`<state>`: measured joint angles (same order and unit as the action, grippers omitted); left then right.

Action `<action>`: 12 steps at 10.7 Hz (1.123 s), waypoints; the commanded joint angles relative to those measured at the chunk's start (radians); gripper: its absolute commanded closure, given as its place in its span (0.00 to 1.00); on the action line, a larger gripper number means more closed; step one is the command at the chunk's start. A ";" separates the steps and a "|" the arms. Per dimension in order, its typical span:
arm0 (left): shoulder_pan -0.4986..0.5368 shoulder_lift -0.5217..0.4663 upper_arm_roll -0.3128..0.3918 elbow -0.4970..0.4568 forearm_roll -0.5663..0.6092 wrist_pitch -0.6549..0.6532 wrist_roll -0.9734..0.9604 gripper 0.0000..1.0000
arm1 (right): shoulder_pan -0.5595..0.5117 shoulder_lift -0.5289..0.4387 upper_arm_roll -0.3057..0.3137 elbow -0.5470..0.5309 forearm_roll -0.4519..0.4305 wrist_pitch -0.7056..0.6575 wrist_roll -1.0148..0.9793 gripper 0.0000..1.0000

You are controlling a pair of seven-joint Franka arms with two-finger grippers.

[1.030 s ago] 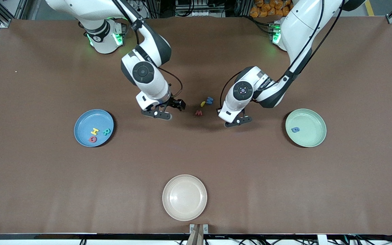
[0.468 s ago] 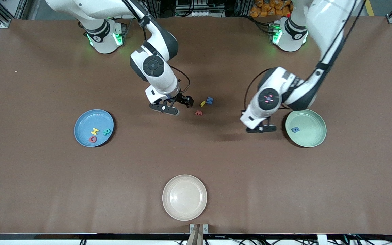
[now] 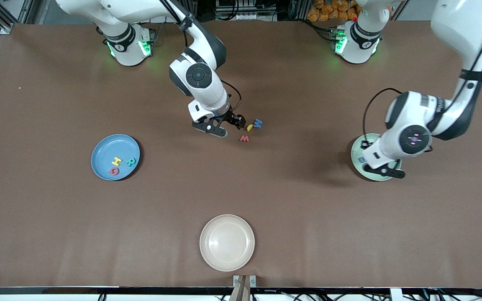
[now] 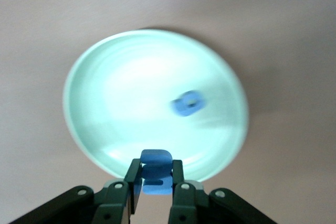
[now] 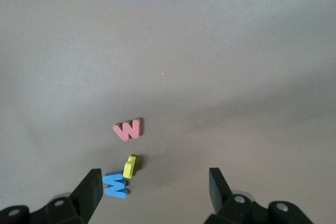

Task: Sort uppercase to blue plate, lowercase to green plate
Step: 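Place the blue m on the green plate with the left gripper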

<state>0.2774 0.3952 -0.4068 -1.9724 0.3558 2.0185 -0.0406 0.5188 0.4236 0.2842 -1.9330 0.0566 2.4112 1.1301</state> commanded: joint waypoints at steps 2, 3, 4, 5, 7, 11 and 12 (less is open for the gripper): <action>0.063 0.028 0.013 -0.011 0.039 0.040 0.067 1.00 | -0.096 -0.029 -0.007 0.040 -0.049 -0.131 -0.085 0.09; 0.063 0.036 0.014 -0.013 -0.019 0.049 0.067 1.00 | -0.144 -0.043 -0.007 0.039 -0.050 -0.165 -0.157 0.10; 0.062 0.046 0.016 -0.013 -0.091 0.051 0.067 1.00 | -0.182 -0.043 -0.008 0.039 -0.054 -0.185 -0.229 0.10; 0.060 0.053 0.016 -0.016 -0.110 0.063 0.067 1.00 | -0.212 -0.042 -0.025 0.036 -0.057 -0.187 -0.304 0.10; 0.062 0.082 0.019 -0.019 -0.112 0.086 0.065 1.00 | -0.276 -0.042 -0.054 0.034 -0.055 -0.188 -0.480 0.09; 0.057 0.103 0.020 -0.014 -0.109 0.091 0.061 0.69 | -0.208 -0.037 -0.063 0.078 -0.063 -0.187 -0.652 0.09; 0.049 0.106 0.019 -0.011 -0.109 0.091 0.051 0.61 | -0.168 -0.029 -0.059 0.106 -0.096 -0.187 -0.727 0.11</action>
<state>0.3360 0.5017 -0.3883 -1.9876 0.2682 2.1035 0.0173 0.2929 0.3981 0.2197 -1.8655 -0.0005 2.2331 0.4698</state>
